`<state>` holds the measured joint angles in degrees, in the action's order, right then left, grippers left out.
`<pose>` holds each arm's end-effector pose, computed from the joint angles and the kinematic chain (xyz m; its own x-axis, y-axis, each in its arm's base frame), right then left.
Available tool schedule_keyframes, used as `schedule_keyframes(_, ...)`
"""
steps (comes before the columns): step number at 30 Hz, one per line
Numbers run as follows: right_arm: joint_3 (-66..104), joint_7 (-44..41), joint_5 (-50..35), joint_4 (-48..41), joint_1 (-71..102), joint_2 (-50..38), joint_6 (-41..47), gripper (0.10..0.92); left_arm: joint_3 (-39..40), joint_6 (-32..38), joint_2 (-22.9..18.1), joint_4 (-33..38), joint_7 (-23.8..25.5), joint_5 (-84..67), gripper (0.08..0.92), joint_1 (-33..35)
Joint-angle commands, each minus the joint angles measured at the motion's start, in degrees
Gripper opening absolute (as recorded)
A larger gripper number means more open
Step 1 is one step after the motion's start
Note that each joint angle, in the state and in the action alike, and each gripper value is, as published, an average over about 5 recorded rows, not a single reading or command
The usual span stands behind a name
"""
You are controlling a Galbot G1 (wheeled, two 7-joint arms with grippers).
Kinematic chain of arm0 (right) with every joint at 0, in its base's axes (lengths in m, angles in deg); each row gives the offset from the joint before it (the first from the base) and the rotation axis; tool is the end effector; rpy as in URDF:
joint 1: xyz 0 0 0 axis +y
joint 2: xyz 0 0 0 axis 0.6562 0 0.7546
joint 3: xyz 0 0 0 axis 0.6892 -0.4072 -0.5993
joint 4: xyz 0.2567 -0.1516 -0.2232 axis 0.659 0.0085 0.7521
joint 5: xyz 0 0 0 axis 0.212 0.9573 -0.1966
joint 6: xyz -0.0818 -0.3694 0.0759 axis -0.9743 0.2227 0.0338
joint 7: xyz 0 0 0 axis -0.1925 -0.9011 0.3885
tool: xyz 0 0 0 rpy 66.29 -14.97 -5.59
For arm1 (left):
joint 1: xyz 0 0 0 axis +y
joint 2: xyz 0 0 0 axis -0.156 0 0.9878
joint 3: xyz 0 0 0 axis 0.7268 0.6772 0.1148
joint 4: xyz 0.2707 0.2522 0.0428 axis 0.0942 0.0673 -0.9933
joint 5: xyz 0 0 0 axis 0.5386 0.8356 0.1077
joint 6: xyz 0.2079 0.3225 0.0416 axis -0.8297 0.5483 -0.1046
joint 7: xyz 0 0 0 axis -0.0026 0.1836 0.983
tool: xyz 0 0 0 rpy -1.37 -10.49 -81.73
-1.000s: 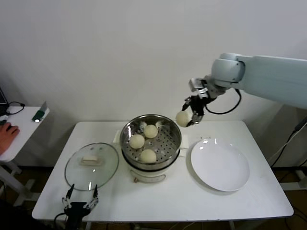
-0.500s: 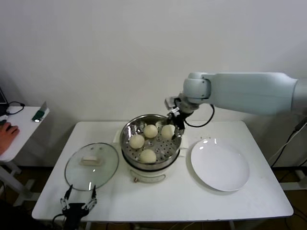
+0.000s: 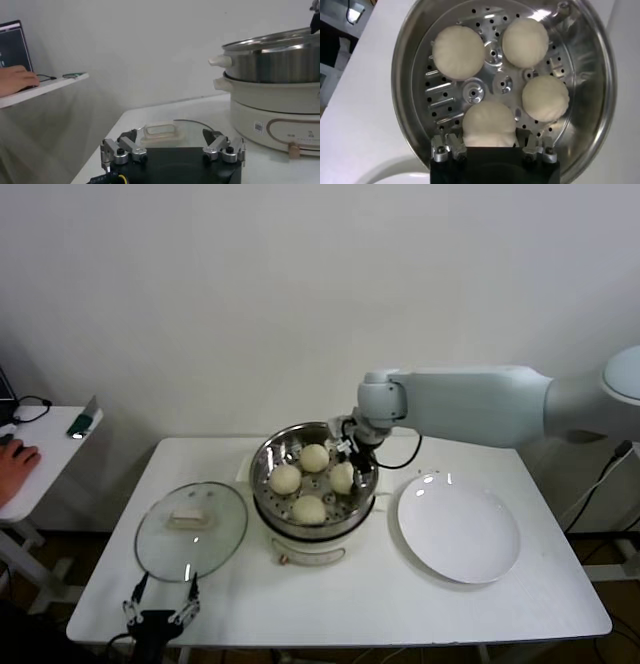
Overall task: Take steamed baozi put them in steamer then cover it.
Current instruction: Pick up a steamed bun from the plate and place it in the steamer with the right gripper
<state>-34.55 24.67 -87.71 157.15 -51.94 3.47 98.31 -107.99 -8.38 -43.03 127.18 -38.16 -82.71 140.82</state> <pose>0.5833 0.1175 -0.1049 -0.1842 -0.1503 0.9713 -0.9142 -0.3367 -0.2254 0.1100 0.0769 -0.3964 -0.9694 -0.1218 0.2133 -0.0815 0.9787 0.1884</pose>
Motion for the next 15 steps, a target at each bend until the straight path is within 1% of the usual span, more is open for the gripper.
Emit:
schedule_keyframes(1,0.28,0.44,2.39,-1.49,2.36,1.21,0.21,0.696,-0.02,0.11,-0.10,0.03,-0.05,0.00,0.823,0.05)
schedule_keyframes(7,0.70,0.02,1.35,-1.49,2.31,0.97,-0.13,0.703,0.02,0.11,-0.12,0.00,-0.05,-0.02,0.823,-0.04)
schedule_keyframes(12,2.69,-1.00,-0.84,-1.46,1.16,-0.02,-0.98,0.793,-0.08,0.03,-0.07,0.06,-0.04,-0.10,0.823,-0.07)
schedule_keyframes(15,4.47,-2.47,-4.61,-1.30,-0.94,-1.72,-2.22,0.819,-0.18,0.00,-0.06,0.04,-0.05,-0.04,0.823,-0.14)
